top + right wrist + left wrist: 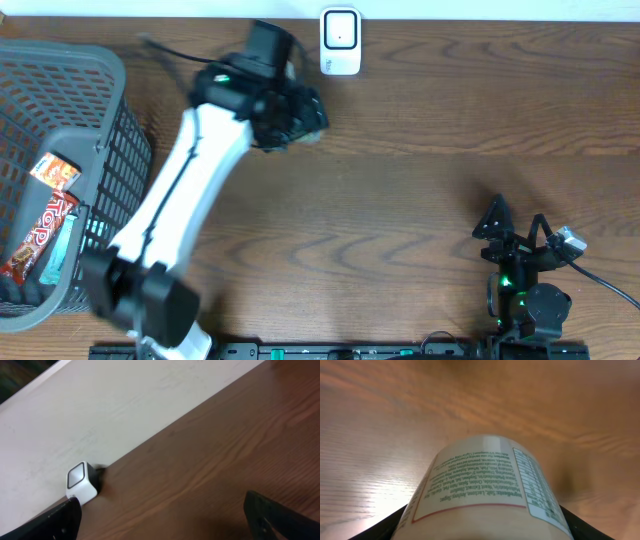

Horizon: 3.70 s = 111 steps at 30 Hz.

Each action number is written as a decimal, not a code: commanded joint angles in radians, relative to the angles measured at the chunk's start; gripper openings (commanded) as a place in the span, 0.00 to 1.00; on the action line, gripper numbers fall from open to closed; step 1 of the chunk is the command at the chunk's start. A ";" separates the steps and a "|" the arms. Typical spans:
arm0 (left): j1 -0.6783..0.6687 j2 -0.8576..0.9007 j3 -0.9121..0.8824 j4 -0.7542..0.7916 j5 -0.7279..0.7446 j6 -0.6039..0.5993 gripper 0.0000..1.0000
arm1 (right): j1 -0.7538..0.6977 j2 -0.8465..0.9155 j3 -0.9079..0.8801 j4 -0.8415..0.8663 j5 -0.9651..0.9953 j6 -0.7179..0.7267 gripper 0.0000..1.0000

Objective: Scan the item barcode
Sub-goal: 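Carry the bottle with the left gripper and set it on the table, then reach the left gripper into the basket and grasp the Kleenex pack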

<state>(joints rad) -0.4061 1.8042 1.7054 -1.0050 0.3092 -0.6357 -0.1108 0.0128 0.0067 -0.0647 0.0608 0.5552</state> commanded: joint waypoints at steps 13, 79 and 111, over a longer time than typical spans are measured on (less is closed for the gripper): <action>-0.080 0.303 -0.086 0.025 -0.061 -0.196 0.73 | 0.007 -0.002 -0.001 -0.003 0.009 -0.013 0.99; 1.094 0.204 0.157 -0.058 -0.433 0.266 1.00 | 0.007 -0.002 -0.001 -0.003 0.009 -0.013 0.99; 0.976 0.317 -0.030 0.151 -0.767 -0.064 0.98 | 0.007 -0.002 -0.001 -0.003 0.009 -0.013 0.99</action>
<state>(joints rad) 0.5686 2.1120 1.6981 -0.8772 -0.4068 -0.6773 -0.1108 0.0128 0.0067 -0.0647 0.0608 0.5552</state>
